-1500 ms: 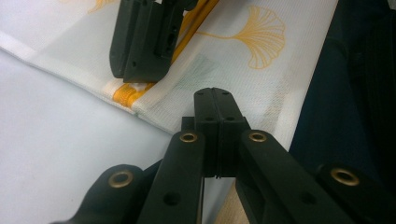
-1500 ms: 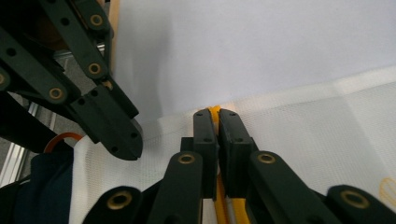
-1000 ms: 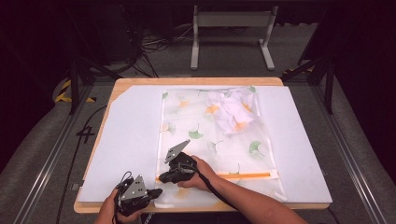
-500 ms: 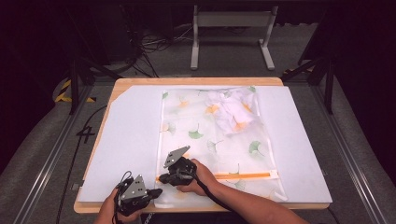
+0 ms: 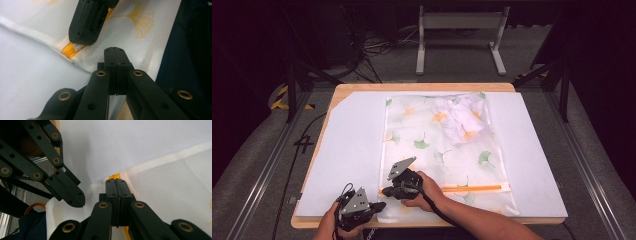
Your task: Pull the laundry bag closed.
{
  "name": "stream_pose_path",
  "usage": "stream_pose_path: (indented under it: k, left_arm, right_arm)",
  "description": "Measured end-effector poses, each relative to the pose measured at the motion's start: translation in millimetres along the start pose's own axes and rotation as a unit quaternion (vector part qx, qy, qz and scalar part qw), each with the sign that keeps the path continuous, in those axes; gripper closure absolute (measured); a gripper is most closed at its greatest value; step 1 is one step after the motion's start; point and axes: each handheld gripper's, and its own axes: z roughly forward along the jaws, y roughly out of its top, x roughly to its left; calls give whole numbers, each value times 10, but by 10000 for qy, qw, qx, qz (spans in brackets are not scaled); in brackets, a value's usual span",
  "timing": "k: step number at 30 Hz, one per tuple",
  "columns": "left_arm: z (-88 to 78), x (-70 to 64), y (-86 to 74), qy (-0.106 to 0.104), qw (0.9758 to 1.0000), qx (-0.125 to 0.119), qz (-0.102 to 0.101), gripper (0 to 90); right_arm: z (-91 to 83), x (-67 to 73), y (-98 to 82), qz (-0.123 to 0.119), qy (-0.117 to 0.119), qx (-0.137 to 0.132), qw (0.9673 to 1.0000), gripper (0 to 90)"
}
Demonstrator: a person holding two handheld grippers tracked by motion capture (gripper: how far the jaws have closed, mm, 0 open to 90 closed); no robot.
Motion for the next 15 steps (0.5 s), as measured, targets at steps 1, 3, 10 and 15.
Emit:
stream_pose_path:
  k: [1,3,10,15]
  left_arm:
    - [0,-1,2,6,10000,2,8,900]
    - [0,-1,4,9,10000,4,5,900]
    - [-29,12,69,385,9991,16,172,900]
    - [-1,73,86,565,9980,161,245,900]
  right_arm:
    - [2,-7,-3,30,28,-40,10000,900]
    - [-10,-7,1,9,22,-83,10000,900]
    - [-44,-25,24,-43,80,-106,9999,900]
    - [-54,-26,42,-146,105,-43,9998,900]
